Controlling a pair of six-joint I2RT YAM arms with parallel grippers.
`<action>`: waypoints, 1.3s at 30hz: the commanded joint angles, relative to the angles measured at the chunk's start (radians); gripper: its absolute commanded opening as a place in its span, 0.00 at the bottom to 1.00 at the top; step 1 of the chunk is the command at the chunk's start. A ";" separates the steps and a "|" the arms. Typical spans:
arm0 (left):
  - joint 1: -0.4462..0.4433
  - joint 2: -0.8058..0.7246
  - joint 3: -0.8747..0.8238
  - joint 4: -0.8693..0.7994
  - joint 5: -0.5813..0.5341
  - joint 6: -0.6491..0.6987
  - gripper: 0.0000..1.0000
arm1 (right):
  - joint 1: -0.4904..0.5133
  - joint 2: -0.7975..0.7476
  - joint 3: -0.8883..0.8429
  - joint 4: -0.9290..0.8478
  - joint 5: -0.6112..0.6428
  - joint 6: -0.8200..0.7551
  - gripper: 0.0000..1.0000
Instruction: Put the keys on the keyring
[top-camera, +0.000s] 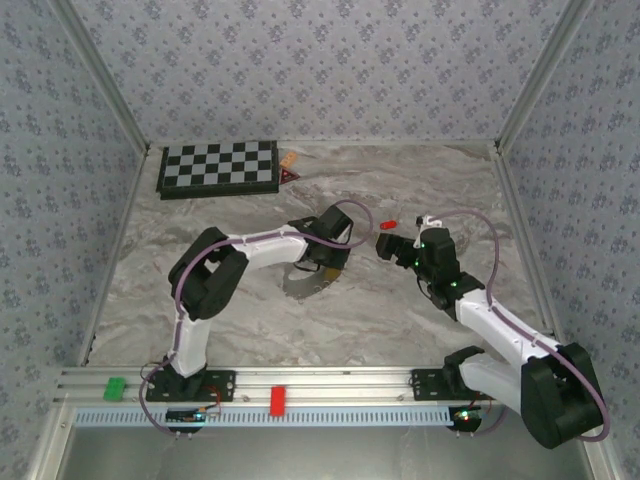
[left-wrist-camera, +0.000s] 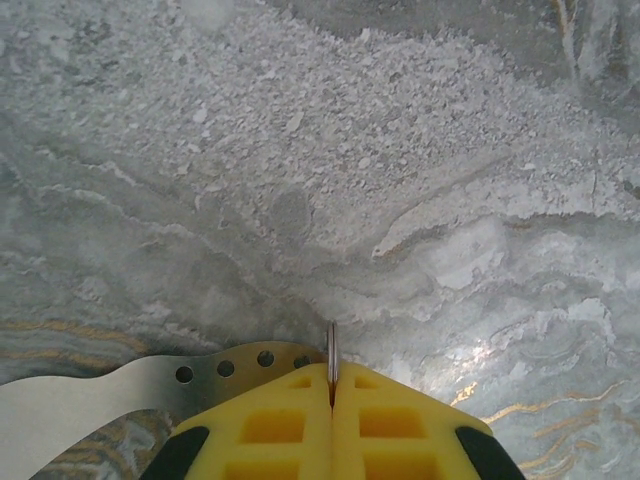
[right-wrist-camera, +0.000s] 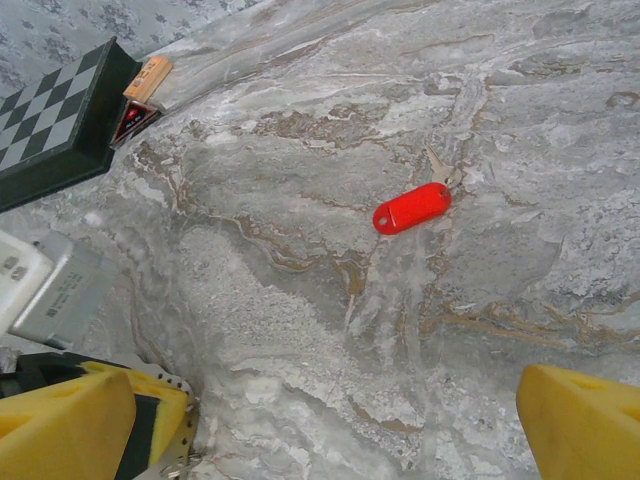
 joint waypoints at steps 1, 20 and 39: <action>0.001 -0.084 -0.018 -0.005 -0.038 0.027 0.00 | 0.007 -0.026 -0.022 0.049 0.025 0.002 1.00; -0.025 -0.554 -0.237 0.111 -0.244 0.178 0.00 | 0.066 -0.075 -0.056 0.188 -0.027 -0.085 0.99; 0.153 -0.828 -0.428 0.313 0.258 0.241 0.00 | 0.164 0.071 0.271 0.133 -0.395 -0.269 0.57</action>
